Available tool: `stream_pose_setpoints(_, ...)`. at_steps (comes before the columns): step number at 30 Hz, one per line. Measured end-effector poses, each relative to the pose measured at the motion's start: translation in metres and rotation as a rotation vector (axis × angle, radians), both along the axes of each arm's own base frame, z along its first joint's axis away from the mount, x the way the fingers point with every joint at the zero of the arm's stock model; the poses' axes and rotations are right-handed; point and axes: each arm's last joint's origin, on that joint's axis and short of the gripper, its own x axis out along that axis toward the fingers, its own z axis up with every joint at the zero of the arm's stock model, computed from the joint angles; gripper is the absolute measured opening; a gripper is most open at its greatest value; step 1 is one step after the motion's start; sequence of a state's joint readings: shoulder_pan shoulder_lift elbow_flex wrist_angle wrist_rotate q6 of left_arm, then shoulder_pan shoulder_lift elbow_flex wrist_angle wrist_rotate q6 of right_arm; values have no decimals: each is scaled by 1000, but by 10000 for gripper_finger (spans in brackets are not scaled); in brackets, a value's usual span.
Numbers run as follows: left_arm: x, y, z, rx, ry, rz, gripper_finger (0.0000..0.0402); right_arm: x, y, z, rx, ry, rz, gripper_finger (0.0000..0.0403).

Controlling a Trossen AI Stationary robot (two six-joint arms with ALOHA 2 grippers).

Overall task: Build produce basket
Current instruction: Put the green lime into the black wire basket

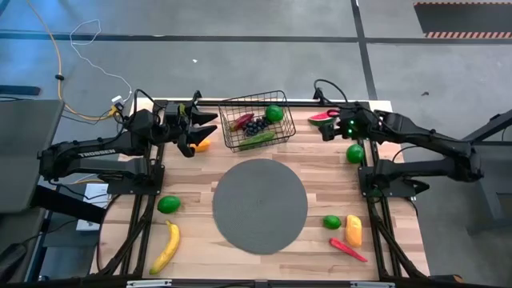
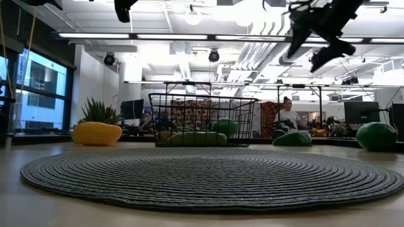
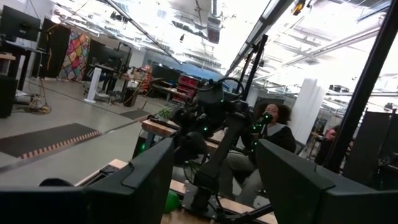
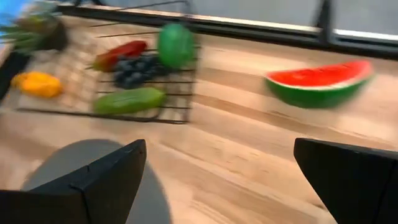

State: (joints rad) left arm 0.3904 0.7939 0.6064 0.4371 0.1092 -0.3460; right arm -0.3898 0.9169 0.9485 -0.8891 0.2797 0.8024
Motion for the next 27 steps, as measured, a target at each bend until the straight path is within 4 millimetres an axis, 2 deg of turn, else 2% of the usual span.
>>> stream_pose_setpoints(8, 0, 0, 0, 0, 0, 2, 216, -6, -17, -12, 58, 123, -124, 389)
stream_pose_setpoints(13, 0, 0, 0, -1, -1, 1, 216, -2, -34, -35, 143, 323, -238, 389)
stream_pose_setpoints(18, 0, 0, 0, 0, 0, 1, 216, 6, -48, -59, 203, 528, -272, 389)
stream_pose_setpoints(23, 0, 0, 0, 1, 0, 2, 216, 6, -50, -88, 278, 701, -291, 389)
stream_pose_setpoints(27, 0, 0, 0, 27, 11, 21, 216, -8, -37, -109, 381, 744, -297, 389)
